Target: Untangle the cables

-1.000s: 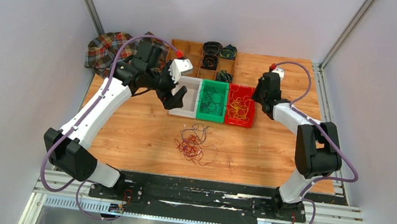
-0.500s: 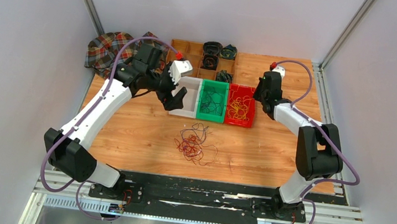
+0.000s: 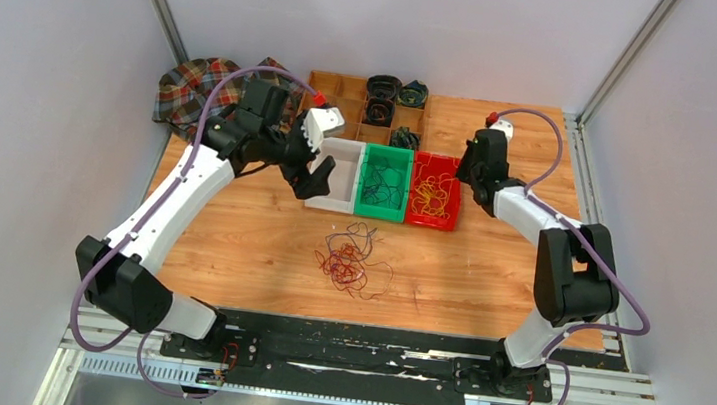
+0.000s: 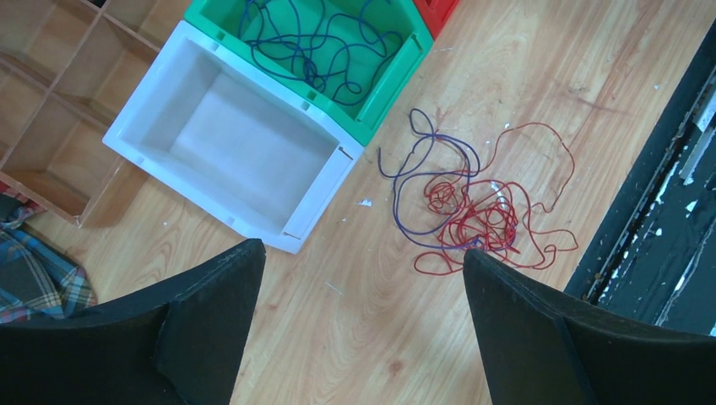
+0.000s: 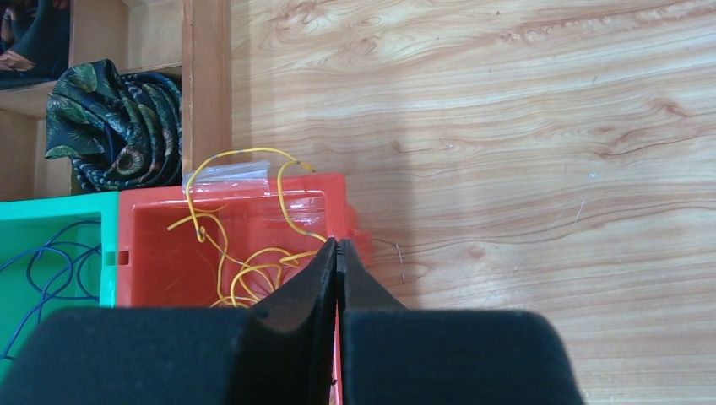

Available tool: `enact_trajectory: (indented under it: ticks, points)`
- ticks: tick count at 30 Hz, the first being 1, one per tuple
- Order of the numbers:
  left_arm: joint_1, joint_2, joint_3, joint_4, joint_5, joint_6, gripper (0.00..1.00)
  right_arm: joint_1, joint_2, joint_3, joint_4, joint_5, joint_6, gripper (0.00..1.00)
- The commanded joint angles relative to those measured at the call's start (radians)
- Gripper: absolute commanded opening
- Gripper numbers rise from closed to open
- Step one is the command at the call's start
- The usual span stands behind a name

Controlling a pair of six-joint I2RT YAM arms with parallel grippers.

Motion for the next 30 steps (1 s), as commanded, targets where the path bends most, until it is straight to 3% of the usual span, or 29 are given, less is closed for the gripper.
enact_trajectory:
  ticks: [1, 10, 15, 30]
  points:
    - [0.012, -0.028, -0.01, 0.027, 0.021, -0.01, 0.92, 0.033, 0.002, -0.007, -0.008, 0.019, -0.015, 0.01]
    - [0.019, -0.035, -0.022, 0.038, 0.029, -0.015, 0.92, 0.082, 0.032, 0.006, -0.033, 0.068, -0.036, 0.01]
    - [0.026, -0.04, -0.024, 0.041, 0.031, -0.015, 0.92, 0.105, 0.063, 0.001, -0.057, 0.094, -0.005, 0.1]
    - [0.043, -0.046, -0.033, 0.055, 0.042, -0.019, 0.92, 0.249, 0.158, 0.03, -0.123, 0.237, -0.01, 0.1]
